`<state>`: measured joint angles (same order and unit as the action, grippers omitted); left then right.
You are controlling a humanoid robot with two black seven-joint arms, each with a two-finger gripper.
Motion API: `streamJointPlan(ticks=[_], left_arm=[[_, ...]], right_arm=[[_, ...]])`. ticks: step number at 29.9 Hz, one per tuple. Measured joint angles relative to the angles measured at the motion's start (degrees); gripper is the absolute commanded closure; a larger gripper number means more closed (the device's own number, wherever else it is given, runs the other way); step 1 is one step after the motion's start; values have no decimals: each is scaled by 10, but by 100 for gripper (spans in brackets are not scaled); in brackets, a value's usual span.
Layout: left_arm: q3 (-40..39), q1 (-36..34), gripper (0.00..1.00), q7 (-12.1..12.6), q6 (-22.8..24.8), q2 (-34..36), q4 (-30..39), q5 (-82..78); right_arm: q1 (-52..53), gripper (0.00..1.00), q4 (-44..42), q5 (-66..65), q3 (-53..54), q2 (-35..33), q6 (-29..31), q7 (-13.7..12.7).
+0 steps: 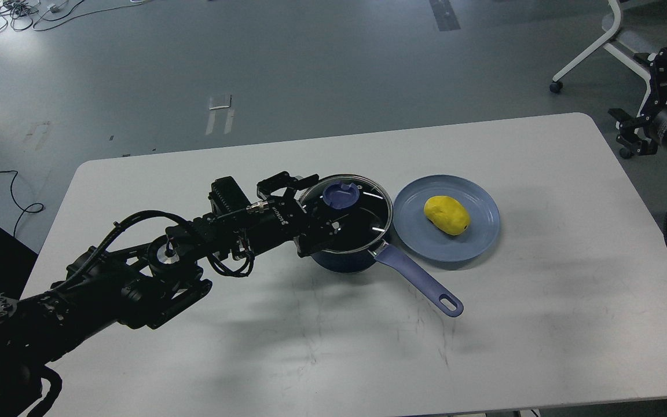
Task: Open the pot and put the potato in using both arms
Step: 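Close the left gripper around the purple lid knob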
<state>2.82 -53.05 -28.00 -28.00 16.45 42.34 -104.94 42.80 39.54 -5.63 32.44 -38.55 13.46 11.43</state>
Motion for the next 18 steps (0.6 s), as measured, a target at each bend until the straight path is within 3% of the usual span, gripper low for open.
streamJointPlan(ticks=[3, 18], left_arm=[[0, -1, 14, 0, 0, 0, -4, 15], [0, -2, 13, 0, 0, -2, -2, 24]], right_arm=[[0, 0, 0, 0, -1, 0, 0, 0], [0, 0, 0, -1, -6, 1, 0, 0]])
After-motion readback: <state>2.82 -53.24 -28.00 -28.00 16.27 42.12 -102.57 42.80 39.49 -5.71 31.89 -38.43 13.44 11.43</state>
